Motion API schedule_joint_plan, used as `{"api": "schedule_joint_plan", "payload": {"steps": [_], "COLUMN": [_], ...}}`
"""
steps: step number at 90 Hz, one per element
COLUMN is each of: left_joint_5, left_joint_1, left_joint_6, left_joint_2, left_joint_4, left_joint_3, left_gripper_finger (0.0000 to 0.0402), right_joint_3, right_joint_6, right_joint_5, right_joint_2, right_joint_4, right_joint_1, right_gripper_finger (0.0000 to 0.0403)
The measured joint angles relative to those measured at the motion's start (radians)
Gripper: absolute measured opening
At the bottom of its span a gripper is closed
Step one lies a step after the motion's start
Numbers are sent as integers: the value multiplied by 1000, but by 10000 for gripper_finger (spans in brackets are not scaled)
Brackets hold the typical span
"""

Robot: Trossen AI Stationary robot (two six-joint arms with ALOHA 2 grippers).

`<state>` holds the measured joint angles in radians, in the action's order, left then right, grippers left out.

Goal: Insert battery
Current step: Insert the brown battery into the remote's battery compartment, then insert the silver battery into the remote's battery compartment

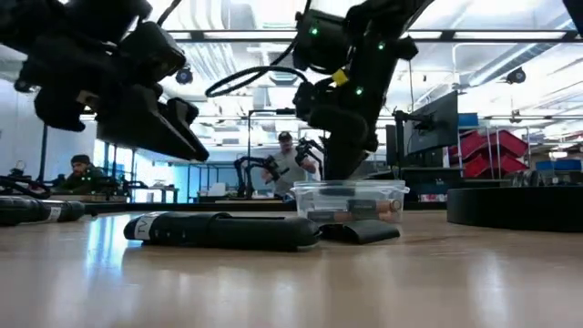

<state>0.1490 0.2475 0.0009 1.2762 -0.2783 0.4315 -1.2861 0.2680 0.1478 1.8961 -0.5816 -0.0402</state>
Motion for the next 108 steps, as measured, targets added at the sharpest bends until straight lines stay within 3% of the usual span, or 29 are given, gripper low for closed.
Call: {"api": "schedule_joint_plan", "payload": {"steps": [35,58,73,88,101,108], "left_joint_5": [32,90,178,194,194,194], "left_joint_1": [-1,-13,-23,-55,-80,-90], "left_joint_6": [-1,29,81,138,158,165], "left_joint_2": [-204,-277,-286,-249,-212,-201], "left_joint_4": [134,151,137,28,-41,-53], "left_joint_3": [-11,-16,-15,-15,-15,-15], "left_gripper_finger": [118,115,117,113,111,112], "right_joint_3": [-2,0,0,-38,-65,-74], "right_joint_6": [-113,-228,-295,-367,-366,-366], "right_joint_5": [-26,-28,-23,-31,-188,-208], "right_joint_2": [89,107,107,118,119,117], "right_joint_4": [226,393,488,508,492,480], "right_joint_1": [-66,-198,-309,-390,-423,-416], "right_gripper_finger": [54,40,39,68,97,110]}}
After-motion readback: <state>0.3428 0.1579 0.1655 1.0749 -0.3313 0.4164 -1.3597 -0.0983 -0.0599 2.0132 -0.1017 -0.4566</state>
